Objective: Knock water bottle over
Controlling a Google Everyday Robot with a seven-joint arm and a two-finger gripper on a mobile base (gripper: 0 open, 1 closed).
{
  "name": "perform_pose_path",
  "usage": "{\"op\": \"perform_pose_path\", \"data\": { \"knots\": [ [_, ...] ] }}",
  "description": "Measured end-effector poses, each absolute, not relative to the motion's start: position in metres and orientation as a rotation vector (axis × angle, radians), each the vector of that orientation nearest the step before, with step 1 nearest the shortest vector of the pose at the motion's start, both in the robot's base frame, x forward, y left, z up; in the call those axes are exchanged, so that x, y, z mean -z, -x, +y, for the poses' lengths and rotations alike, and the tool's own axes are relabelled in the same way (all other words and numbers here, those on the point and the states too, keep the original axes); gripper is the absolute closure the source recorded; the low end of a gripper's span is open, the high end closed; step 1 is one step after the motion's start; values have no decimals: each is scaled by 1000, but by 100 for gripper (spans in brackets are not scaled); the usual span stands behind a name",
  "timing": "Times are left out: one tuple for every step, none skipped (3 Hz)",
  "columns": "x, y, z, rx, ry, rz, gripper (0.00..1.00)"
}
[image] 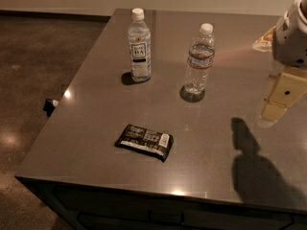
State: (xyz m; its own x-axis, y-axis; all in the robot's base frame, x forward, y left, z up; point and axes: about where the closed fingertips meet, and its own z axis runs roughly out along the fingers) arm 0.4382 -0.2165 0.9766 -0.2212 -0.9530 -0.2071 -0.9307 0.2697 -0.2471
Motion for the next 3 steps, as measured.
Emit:
{"op": "perform_pose_path", "data": {
  "knots": [
    [-977,-438,-217,100,1724,2231,0],
    [-977,-448,-210,99,1682,2227,0],
    [-975,-480,-187,44,1595,2210,0]
  ]
}}
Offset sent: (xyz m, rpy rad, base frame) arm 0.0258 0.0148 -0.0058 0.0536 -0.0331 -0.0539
